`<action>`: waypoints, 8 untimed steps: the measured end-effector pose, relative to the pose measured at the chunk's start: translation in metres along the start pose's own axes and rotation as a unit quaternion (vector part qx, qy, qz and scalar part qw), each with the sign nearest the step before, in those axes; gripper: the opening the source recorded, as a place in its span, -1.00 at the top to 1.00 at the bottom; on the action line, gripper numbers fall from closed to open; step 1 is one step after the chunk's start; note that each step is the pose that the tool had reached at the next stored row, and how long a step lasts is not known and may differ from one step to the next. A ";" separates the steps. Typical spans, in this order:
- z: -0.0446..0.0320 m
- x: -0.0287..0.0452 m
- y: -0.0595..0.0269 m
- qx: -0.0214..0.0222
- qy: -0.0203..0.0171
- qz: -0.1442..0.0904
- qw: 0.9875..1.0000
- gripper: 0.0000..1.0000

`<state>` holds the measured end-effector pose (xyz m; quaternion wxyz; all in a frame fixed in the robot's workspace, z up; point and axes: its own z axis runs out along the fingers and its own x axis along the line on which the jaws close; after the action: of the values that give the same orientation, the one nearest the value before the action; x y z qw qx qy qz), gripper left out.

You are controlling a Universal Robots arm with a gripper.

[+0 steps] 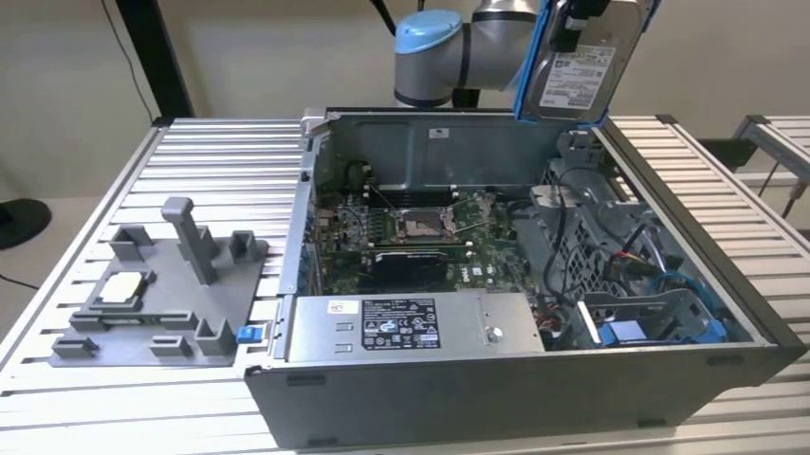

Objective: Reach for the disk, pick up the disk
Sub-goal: 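Pick up the disk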

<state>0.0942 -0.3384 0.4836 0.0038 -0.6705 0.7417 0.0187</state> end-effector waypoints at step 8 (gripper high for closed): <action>-0.0002 0.0046 -0.0005 0.000 0.000 0.000 1.000 1.00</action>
<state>0.0942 -0.3431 0.4836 0.0038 -0.6705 0.7417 0.0187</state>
